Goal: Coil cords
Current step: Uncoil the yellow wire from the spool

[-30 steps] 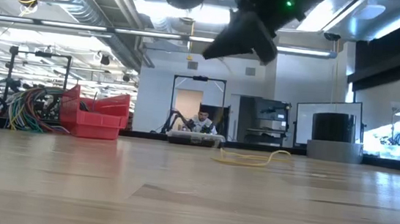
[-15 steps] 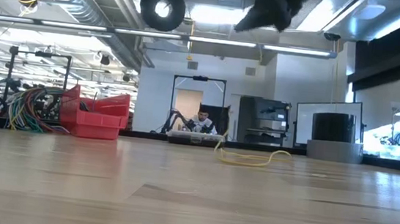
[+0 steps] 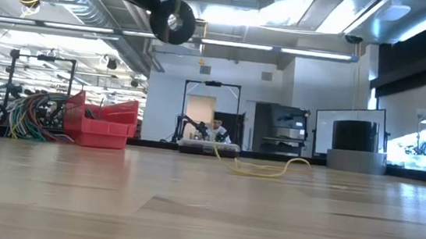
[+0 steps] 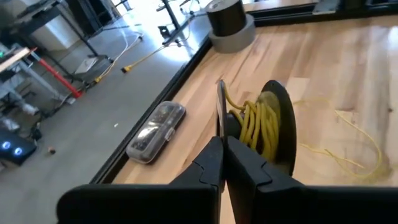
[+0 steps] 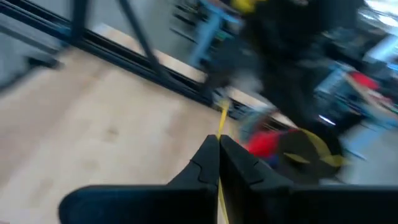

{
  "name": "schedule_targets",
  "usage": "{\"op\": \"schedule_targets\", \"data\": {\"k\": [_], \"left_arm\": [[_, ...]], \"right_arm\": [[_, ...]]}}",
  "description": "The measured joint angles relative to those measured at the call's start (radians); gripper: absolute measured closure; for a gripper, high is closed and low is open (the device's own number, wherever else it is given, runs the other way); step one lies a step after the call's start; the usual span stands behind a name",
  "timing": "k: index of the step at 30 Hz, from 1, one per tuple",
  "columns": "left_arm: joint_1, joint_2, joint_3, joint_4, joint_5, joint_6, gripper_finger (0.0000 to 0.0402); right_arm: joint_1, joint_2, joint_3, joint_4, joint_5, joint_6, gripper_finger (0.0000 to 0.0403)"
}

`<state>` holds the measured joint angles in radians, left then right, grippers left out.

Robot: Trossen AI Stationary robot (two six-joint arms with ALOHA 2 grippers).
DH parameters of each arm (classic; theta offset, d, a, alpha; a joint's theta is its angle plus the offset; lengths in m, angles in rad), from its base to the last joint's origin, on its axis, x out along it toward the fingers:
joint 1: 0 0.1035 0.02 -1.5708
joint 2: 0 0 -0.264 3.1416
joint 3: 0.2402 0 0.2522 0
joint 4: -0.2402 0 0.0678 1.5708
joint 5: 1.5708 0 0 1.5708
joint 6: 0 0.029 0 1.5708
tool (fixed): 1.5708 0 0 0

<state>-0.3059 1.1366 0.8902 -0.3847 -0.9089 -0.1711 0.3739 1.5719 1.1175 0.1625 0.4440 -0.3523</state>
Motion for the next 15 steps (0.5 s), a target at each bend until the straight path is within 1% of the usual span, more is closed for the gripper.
{"op": "schedule_targets", "data": {"k": [2, 4, 6, 8, 10, 15], "left_arm": [[0.016, 0.0, 0.0, 0.0, 0.0, -0.014, 0.0396], [0.031, 0.0, 0.0, 0.001, -0.004, -0.033, 0.0396], [0.043, 0.0, 0.0, 0.003, -0.019, -0.05, 0.0396], [0.047, 0.0, 0.0, 0.003, -0.03, -0.057, 0.0396], [0.046, 0.0, 0.0, 0.003, -0.034, -0.057, 0.0396], [0.021, -0.001, 0.0, 0.008, -0.034, -0.026, 0.0396]], "right_arm": [[-0.001, 0.012, 0.0, 0.022, -0.096, -0.001, 0.0398], [-0.001, 0.03, 0.0, 0.022, -0.167, -0.013, 0.0398], [-0.003, 0.049, 0.0, 0.015, -0.195, -0.027, 0.0398], [-0.008, 0.068, 0.0, -0.011, -0.196, -0.042, 0.0398], [-0.02, 0.084, 0.0, -0.054, -0.168, -0.049, 0.0398], [-0.069, 0.095, 0.0, -0.205, -0.031, -0.033, 0.0398]]}}
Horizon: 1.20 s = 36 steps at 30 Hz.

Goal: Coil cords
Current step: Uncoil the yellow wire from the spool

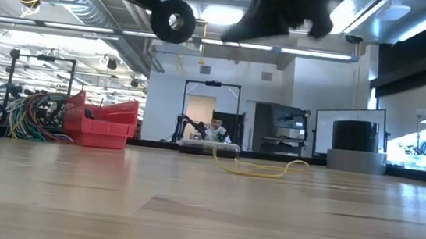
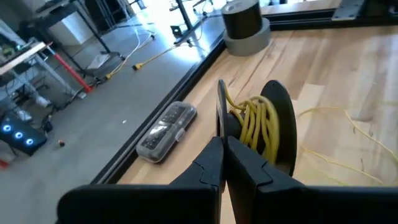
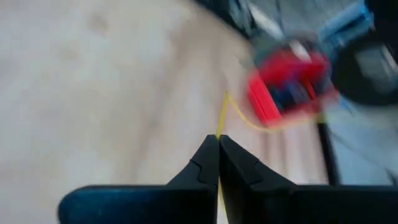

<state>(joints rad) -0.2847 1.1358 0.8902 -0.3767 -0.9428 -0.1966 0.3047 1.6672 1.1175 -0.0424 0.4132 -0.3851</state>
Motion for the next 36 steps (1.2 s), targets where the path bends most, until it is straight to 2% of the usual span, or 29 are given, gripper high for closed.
{"op": "schedule_targets", "data": {"k": [3, 8, 12, 16, 20, 24, 29, 31, 36], "left_arm": [[-0.018, -0.003, 0.0, -0.003, 0.0, 0.031, 0.0396], [-0.052, -0.005, 0.0, -0.086, 0.0, 0.066, 0.0396], [-0.051, -0.005, 0.0, -0.183, 0.0, 0.031, 0.0396], [-0.028, -0.005, 0.0, -0.263, 0.0, -0.029, 0.0396], [-0.005, -0.005, 0.0, -0.358, 0.0, -0.111, 0.0396], [0.027, -0.005, 0.0, -0.4, 0.0, -0.178, 0.0396], [0.062, -0.005, 0.0, -0.409, 0.0, -0.198, 0.0396], [0.072, -0.005, 0.0, -0.409, 0.0, -0.217, 0.0396], [0.111, -0.005, 0.0, -0.396, -0.004, -0.264, 0.0396]], "right_arm": [[-0.034, 0.0, 0.0, -0.097, 0.117, 0.063, 0.0398], [-0.06, 0.0, 0.0, -0.251, 0.384, 0.129, 0.0398], [-0.055, 0.0, 0.0, -0.282, 0.56, 0.143, 0.0398], [-0.029, -0.012, 0.0, -0.268, 0.682, 0.141, 0.0398], [0.004, -0.047, 0.011, -0.249, 0.749, 0.14, 0.0398], [0.043, -0.084, 0.021, -0.188, 0.732, 0.134, 0.0398], [0.102, -0.09, 0.021, -0.064, 0.681, 0.035, 0.0398], [0.118, -0.09, 0.021, -0.021, 0.583, -0.004, 0.0398], [0.122, -0.09, 0.021, 0.061, 0.232, -0.033, 0.0398]]}}
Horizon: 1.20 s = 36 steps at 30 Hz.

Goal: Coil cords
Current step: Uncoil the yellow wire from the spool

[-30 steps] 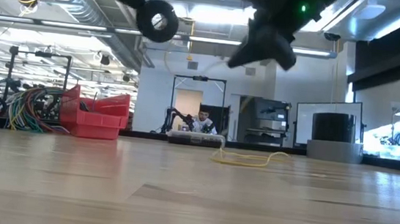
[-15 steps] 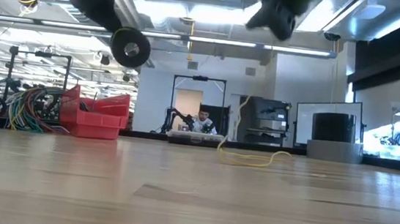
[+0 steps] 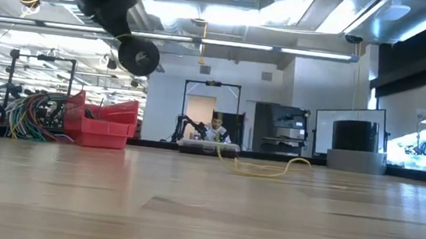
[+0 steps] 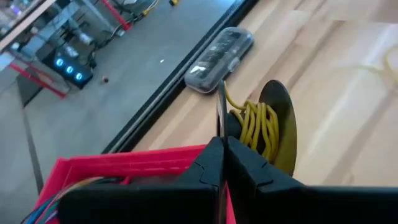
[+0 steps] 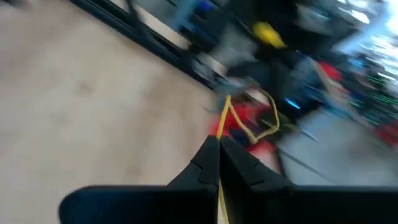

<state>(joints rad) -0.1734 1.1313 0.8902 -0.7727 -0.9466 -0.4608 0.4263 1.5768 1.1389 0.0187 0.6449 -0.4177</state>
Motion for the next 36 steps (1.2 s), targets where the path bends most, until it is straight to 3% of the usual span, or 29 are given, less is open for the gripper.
{"op": "schedule_targets", "data": {"k": [7, 11, 14, 18, 25, 27, 32, 36], "left_arm": [[0.04, 0.0, 0.0, 0.0, -0.034, -0.058, 0.0396], [0.031, 0.0, 0.0, 0.05, -0.039, -0.034, 0.0396], [-0.002, 0.0, 0.0, 0.146, -0.027, 0.036, 0.0396], [-0.057, -0.008, 0.001, 0.259, 0.065, 0.155, 0.0396], [-0.126, -0.019, 0.001, 0.226, 0.16, 0.229, 0.0396], [-0.13, -0.019, 0.001, 0.213, 0.162, 0.229, 0.0396], [-0.129, -0.019, 0.001, 0.207, 0.162, 0.228, 0.0396], [-0.129, -0.019, 0.001, 0.208, 0.2, 0.229, 0.0396]], "right_arm": [[-0.003, 0.019, 0.0, 0.005, -0.372, 0.006, 0.0398], [-0.011, 0.027, 0.0, -0.111, -0.413, 0.066, 0.0398], [-0.039, 0.027, 0.0, -0.233, -0.333, 0.161, 0.0397], [-0.094, 0.027, -0.001, -0.389, -0.157, 0.277, 0.0393], [-0.189, 0.028, -0.002, -0.662, 0.197, 0.626, 0.0377], [-0.213, 0.028, -0.002, -0.721, 0.226, 0.714, 0.0367], [-0.232, 0.028, -0.002, -0.773, 0.093, 0.785, 0.0313], [-0.222, 0.026, 0.02, -0.823, -0.211, 0.796, 0.0269]]}}
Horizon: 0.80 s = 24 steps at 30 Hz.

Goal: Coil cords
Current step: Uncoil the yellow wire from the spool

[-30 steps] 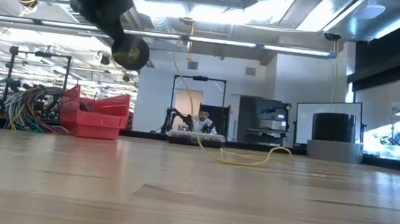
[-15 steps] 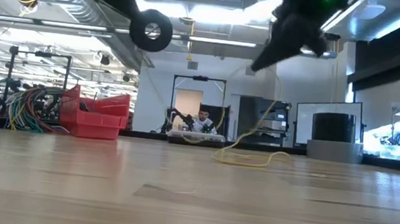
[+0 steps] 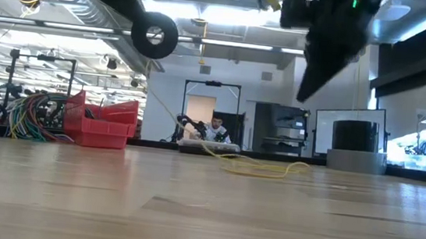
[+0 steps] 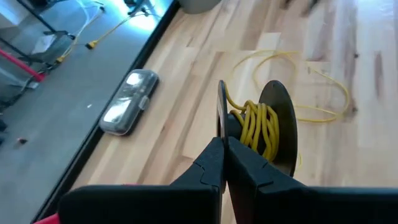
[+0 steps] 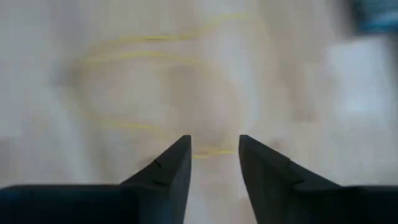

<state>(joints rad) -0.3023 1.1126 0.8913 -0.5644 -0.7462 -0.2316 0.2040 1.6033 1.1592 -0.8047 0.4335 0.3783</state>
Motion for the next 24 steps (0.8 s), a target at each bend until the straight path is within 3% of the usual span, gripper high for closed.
{"op": "schedule_targets", "data": {"k": [1, 3, 9, 11, 15, 19, 24], "left_arm": [[-0.001, 0.0, 0.0, 0.001, 0.006, 0.004, 0.0396], [-0.001, 0.0, 0.0, 0.015, 0.018, 0.017, 0.0396], [-0.015, 0.0, 0.0, 0.138, 0.049, 0.12, 0.0396], [-0.02, 0.0, 0.0, 0.17, 0.048, 0.158, 0.0396], [-0.02, 0.0, 0.0, 0.24, 0.047, 0.206, 0.0396], [-0.02, 0.0, 0.0, 0.262, 0.045, 0.212, 0.0396], [-0.02, 0.0, 0.0, 0.261, 0.046, 0.21, 0.0396]], "right_arm": [[0.003, -0.001, 0.013, 0.009, -0.07, 0.004, 0.0261], [0.013, -0.003, 0.025, 0.08, -0.114, -0.007, 0.0251], [0.013, 0.011, -0.02, 0.611, -0.007, -0.362, 0.0245], [-0.001, 0.032, -0.058, 0.79, -0.013, -0.451, 0.0245], [-0.044, 0.094, -0.108, 1.052, -0.083, -0.47, 0.0245], [-0.059, 0.175, -0.114, 1.183, -0.177, -0.47, 0.0245], [-0.055, 0.225, -0.114, 1.237, -0.178, -0.473, 0.0245]]}}
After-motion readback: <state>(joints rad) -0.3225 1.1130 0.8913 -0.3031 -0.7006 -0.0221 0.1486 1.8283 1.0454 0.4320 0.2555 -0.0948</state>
